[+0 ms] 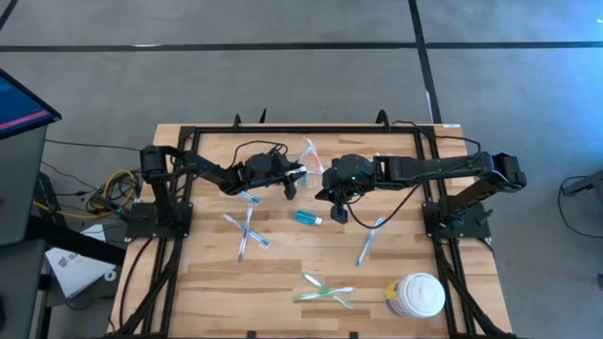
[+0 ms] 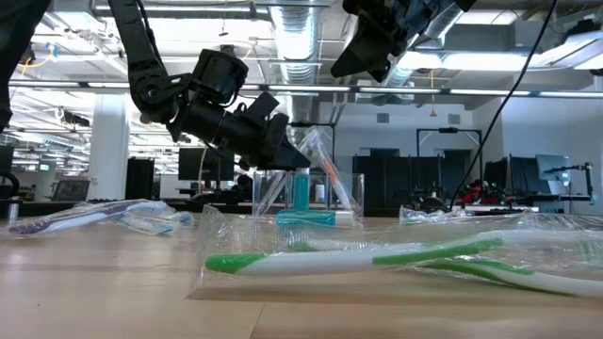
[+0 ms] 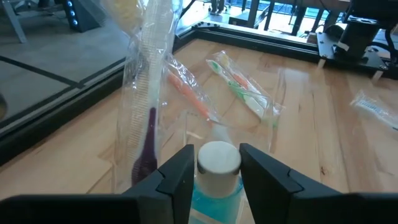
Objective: Pick & Place toothbrushing station
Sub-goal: Put the bottom blue mouthwash into the transparent organizer, then put the top green toothbrush into the transparent organizer
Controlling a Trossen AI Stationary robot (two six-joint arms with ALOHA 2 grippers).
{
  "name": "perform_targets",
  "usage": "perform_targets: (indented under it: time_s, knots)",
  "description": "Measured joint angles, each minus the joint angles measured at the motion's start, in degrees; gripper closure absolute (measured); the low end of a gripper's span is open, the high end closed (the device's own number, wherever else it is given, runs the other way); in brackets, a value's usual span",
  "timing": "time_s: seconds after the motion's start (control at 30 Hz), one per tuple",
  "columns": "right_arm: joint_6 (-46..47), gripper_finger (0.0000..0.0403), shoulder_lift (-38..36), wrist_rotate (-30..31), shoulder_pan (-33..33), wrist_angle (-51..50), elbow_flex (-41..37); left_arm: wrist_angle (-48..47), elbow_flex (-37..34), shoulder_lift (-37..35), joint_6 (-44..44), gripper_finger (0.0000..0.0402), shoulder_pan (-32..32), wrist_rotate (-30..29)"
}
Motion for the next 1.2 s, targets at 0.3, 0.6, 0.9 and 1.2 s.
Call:
perform_targets:
  time_s: [0.3, 0.6, 0.9, 1.2]
  knots:
    - [0.00, 0.0403, 0.00, 0.00, -0.02, -0.26, 0.00, -0.14, -0.04, -1.08, -0.02, 0.0277, -0.24, -0.02]
    - [0.02, 0.0403, 0.00, 0.02, 0.00, -0.46, 0.00, -0.13, -0.20, -2.75, 0.17, 0.0280, -0.90, -0.02]
    - [0.32, 0.0403, 0.00, 0.00, -1.06, -3.01, 0.00, -0.17, -0.17, -6.33, 0.17, 0.0280, -1.97, -0.02]
    - [3.50, 0.0403, 0.00, 0.02, -5.72, -12.04, 0.00, -3.31, -0.15, -10.57, 0.20, 0.0280, -4.88, 0.00]
